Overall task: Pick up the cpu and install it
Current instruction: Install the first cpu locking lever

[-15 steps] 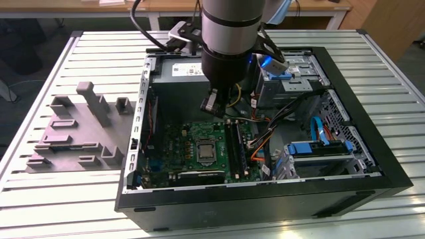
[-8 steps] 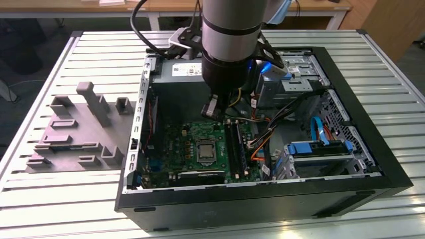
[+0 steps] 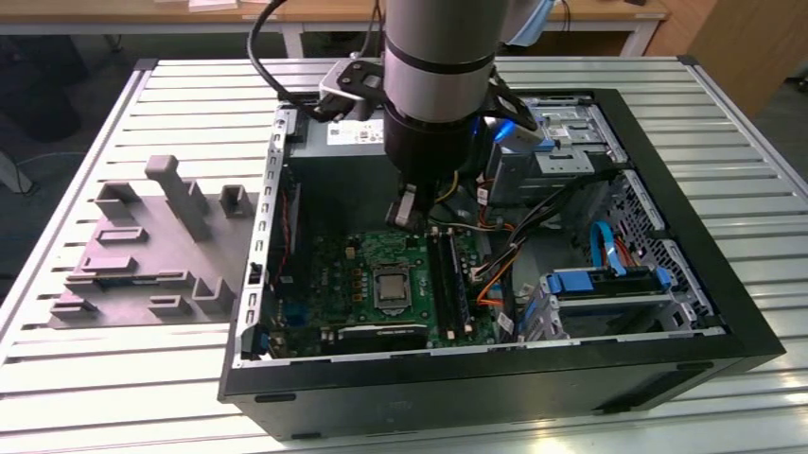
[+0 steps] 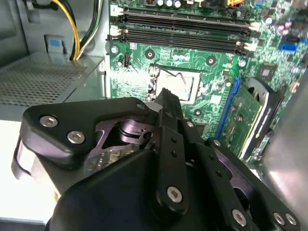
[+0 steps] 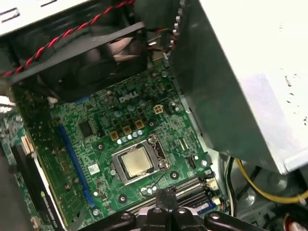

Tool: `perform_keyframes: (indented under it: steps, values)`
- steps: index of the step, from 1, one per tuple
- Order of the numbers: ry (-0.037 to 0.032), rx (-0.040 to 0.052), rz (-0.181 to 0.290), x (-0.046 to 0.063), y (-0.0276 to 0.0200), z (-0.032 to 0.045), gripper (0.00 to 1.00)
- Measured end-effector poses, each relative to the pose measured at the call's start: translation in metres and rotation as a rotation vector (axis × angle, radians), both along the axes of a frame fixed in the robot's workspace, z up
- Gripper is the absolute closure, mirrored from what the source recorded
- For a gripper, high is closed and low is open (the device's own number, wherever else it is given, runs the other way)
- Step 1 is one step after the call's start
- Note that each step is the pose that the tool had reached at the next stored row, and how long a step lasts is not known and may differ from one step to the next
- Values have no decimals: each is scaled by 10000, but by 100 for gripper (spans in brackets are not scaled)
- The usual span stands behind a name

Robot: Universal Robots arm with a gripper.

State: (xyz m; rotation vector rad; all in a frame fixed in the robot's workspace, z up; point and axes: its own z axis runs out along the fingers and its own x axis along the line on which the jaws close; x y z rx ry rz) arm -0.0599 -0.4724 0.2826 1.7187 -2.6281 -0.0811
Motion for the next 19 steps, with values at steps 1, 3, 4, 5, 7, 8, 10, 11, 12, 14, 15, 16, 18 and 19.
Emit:
perform_keyframes:
  steps: [1,3,4,5,7,8,10,11,12,14,15,16,18,19]
  values:
    - [0,0,142,1,0,-18,89]
    - [0,1,195,7,-2,-55,89]
    - [0,1,194,7,-2,-73,89]
    - [0,1,193,7,-2,-87,89]
    - [1,-1,193,7,-2,-87,89]
    - [0,0,194,8,-2,-89,89]
    - [0,0,194,8,-2,-90,89]
    - [0,0,194,8,-2,-90,89]
    - [0,0,194,8,-2,-90,89]
    - [0,0,194,8,-2,-90,89]
    - [0,0,194,8,-2,-90,89]
    - [0,0,194,8,-2,-90,89]
    - [0,0,194,8,-2,-90,89]
    - [0,0,194,8,-2,-91,89]
